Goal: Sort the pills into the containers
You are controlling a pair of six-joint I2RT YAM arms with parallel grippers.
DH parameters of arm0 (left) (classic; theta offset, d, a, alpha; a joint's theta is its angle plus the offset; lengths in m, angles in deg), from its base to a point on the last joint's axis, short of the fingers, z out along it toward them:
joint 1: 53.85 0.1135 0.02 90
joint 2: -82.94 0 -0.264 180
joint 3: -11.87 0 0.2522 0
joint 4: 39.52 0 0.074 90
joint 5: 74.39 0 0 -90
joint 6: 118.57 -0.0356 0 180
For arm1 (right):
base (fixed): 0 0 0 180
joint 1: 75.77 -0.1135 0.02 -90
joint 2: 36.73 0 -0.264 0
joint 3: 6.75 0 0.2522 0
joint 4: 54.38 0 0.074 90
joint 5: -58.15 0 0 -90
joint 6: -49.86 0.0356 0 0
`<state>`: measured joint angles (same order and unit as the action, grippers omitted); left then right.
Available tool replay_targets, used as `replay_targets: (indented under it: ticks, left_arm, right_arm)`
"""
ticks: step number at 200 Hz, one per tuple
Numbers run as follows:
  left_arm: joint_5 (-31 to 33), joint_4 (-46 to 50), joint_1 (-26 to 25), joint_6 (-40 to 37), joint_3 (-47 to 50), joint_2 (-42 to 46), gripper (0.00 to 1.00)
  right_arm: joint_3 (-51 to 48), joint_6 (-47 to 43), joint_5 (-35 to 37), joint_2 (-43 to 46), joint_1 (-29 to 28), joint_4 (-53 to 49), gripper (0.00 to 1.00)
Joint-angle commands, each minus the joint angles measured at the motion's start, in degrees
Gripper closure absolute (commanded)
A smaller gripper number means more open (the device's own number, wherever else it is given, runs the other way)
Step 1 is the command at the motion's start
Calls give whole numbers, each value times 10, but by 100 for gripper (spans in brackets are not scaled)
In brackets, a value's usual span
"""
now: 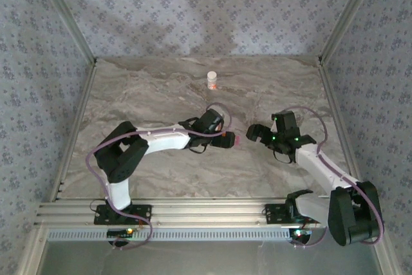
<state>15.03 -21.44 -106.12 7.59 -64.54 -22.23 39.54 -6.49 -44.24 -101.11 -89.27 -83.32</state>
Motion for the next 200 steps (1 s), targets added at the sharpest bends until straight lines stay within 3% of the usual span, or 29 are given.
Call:
replay_targets:
  ticks: [1, 49, 108, 200]
  left_arm:
    - [18, -4, -5, 9, 12, 39, 2]
    - [66, 23, -4, -7, 26, 107, 2]
    - [189, 109, 14, -16, 37, 178, 2]
    - [227, 116, 102, 18, 153, 301, 2]
  right_arm:
    - [20, -1, -24, -12, 7, 20, 0]
    - [37, 13, -77, -63, 6, 65, 0]
    - [68, 55, -98, -161, -28, 120, 1]
    - [118, 84, -75, -242, -95, 134, 0]
